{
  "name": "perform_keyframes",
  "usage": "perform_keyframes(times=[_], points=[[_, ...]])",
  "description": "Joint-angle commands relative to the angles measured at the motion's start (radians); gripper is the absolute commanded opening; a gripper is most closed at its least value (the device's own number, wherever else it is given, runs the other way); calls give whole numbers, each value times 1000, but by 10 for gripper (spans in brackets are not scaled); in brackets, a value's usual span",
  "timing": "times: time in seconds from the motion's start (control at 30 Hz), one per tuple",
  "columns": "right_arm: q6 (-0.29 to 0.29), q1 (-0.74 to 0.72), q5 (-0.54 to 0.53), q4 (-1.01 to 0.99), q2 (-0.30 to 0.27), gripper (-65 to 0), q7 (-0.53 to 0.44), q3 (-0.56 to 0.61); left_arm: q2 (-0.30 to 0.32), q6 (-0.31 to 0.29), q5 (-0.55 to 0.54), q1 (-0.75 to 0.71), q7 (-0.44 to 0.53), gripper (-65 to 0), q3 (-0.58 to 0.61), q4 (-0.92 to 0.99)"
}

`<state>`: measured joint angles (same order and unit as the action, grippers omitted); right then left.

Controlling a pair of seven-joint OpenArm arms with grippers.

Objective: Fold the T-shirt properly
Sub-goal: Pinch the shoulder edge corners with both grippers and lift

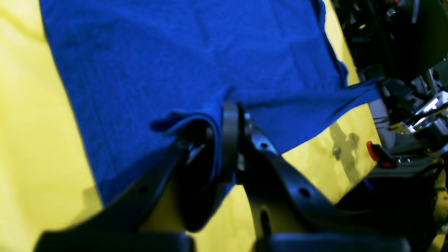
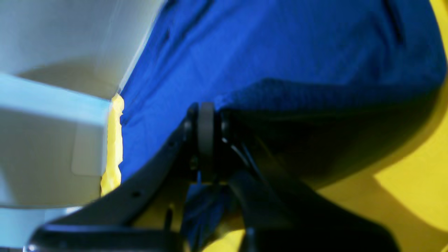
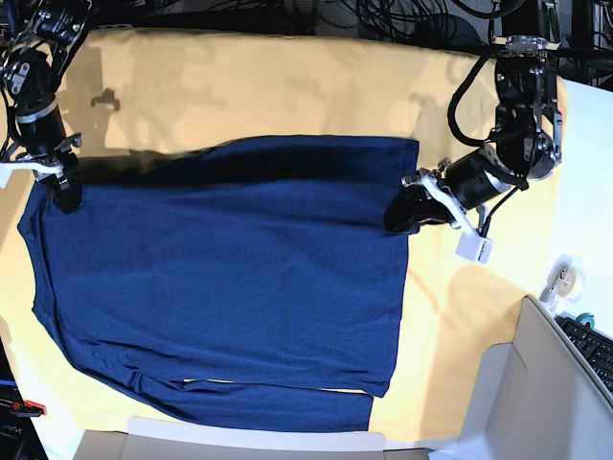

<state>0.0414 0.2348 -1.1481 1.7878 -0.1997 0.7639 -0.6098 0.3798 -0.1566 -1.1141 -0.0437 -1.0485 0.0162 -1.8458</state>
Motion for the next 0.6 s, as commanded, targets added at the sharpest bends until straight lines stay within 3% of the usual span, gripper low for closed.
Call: perform_keyframes(times=[0.0, 0.3, 0.4, 0.57], points=[[4, -15, -2, -10, -17, -650, -16, -5, 9, -4, -14, 24, 10, -650, -3, 11], [2, -42, 1, -107, -17, -636, -13, 6, 9, -4, -11, 18, 10, -648, 32, 67], [1, -38, -2, -107, -20, -537, -11, 18, 9, -4, -11, 12, 10, -607, 51, 107], [1, -53, -3, -107, -19, -350, 78, 20, 9, -4, -11, 8, 10, -499, 61, 154]])
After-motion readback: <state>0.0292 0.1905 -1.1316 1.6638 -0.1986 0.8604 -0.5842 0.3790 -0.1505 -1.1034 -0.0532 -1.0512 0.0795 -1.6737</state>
